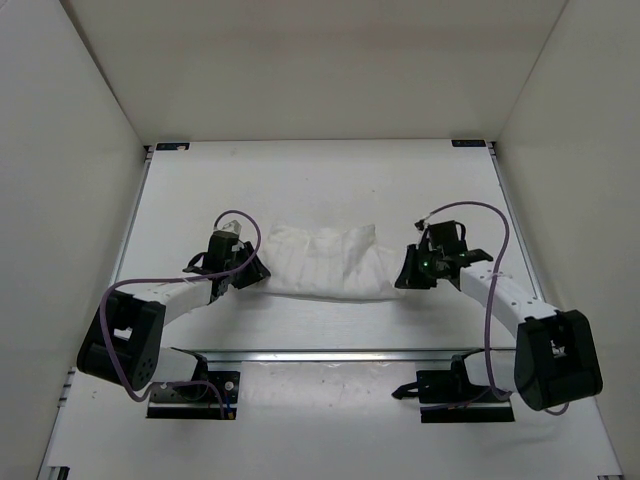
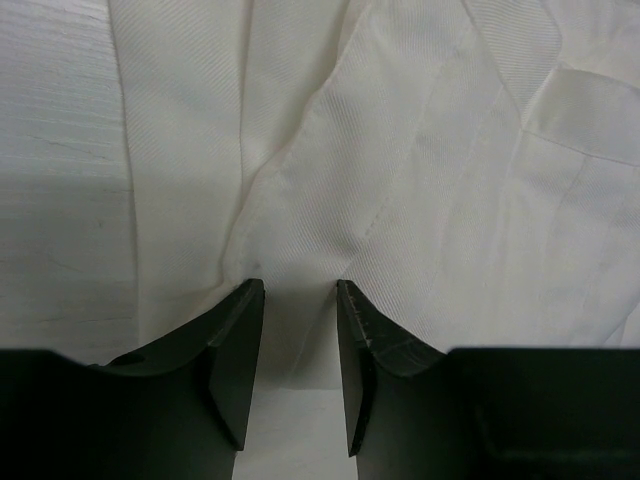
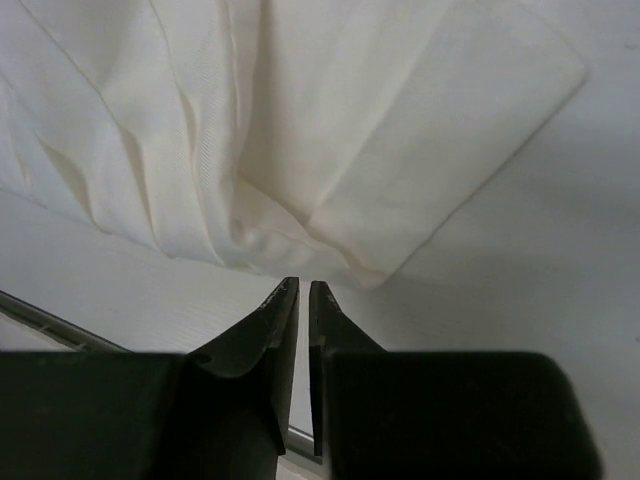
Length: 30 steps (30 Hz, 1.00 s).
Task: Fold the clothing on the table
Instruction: Fold the skirt
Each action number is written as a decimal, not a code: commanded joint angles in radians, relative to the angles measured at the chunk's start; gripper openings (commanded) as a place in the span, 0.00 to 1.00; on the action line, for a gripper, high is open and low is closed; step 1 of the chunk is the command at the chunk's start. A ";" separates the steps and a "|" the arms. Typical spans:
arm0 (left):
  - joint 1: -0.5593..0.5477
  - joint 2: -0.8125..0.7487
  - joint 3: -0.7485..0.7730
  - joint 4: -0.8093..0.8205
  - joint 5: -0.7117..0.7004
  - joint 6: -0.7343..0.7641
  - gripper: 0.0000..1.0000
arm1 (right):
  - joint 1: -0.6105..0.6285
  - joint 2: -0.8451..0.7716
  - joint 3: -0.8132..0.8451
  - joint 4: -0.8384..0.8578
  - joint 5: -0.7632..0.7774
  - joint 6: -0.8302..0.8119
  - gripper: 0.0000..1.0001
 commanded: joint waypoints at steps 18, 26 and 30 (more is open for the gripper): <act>-0.019 0.009 -0.018 -0.039 -0.028 -0.004 0.48 | 0.034 0.029 -0.098 0.366 -0.151 -0.057 0.42; -0.018 0.020 -0.015 -0.033 -0.014 0.002 0.48 | 0.059 0.029 -0.078 0.335 -0.093 -0.080 0.37; -0.018 0.032 -0.011 -0.022 -0.014 0.000 0.47 | 0.079 -0.035 -0.096 0.367 -0.053 -0.102 0.36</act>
